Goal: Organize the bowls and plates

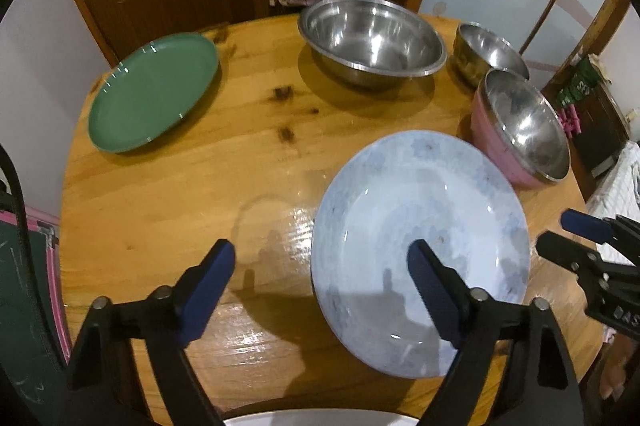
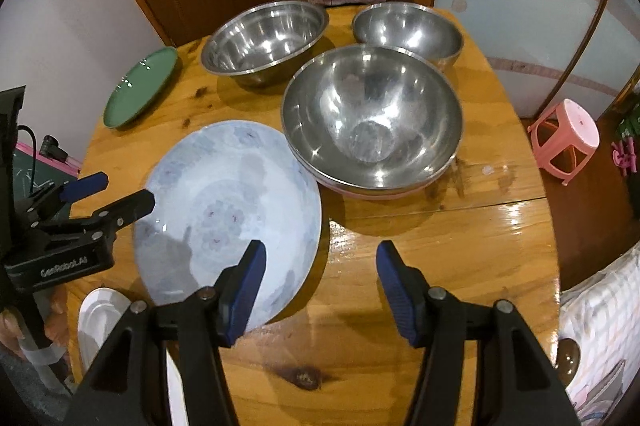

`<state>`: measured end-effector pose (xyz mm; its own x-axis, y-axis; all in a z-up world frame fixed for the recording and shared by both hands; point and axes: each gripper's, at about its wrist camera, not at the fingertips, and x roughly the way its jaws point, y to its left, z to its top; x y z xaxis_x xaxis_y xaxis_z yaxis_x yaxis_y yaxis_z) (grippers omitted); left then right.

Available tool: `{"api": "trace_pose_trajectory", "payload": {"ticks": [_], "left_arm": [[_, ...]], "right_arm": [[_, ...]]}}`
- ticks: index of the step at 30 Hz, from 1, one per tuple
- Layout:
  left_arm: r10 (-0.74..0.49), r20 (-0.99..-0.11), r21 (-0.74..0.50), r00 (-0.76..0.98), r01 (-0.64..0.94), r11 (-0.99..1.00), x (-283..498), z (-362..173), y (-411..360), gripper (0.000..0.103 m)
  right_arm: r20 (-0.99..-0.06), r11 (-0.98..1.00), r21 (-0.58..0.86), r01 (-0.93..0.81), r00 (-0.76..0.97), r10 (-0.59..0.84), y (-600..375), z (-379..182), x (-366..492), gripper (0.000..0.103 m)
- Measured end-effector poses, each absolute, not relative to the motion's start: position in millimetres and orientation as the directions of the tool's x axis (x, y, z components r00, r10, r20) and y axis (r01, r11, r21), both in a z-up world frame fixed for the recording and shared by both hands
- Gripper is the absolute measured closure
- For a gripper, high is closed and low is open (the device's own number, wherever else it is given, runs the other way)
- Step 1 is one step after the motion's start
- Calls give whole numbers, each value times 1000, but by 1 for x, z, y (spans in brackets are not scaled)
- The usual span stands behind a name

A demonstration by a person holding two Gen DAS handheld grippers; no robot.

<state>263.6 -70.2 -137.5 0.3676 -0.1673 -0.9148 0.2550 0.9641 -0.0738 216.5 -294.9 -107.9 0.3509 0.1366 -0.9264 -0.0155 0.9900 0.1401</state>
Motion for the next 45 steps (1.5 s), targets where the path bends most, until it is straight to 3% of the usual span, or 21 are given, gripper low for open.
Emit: {"api": "trace_pose_trajectory", "payload": {"ticks": [2, 6, 8, 12, 14, 20, 27, 45], "left_arm": [[-180, -923, -91, 339, 263, 961, 266, -142, -70, 28], [-205, -935, -124, 290, 274, 954, 267, -149, -70, 32], [-219, -942, -145, 255, 280, 949, 269, -154, -69, 43], [-247, -949, -189, 194, 276, 942, 271, -162, -67, 55], [-259, -949, -204, 179, 277, 939, 270, -164, -66, 63], [-283, -948, -237, 142, 276, 932, 273, -170, -64, 78], [-272, -953, -230, 132, 267, 936, 280, -175, -65, 87], [-245, -960, -203, 137, 263, 943, 274, -165, -65, 90]], "right_arm": [[-934, 988, 155, -16, 323, 152, -295, -117, 224, 55], [-948, 984, 177, -8, 266, 173, -296, -133, 235, 62], [-952, 982, 189, -12, 243, 186, -296, -139, 239, 67], [-955, 976, 217, -10, 206, 214, -297, -146, 248, 71], [-955, 974, 227, -10, 193, 225, -297, -148, 251, 80], [-955, 969, 247, -8, 169, 245, -294, -151, 259, 90], [-946, 960, 278, -12, 168, 276, -298, -151, 261, 93], [-945, 955, 295, 7, 151, 291, -303, -151, 254, 94]]}}
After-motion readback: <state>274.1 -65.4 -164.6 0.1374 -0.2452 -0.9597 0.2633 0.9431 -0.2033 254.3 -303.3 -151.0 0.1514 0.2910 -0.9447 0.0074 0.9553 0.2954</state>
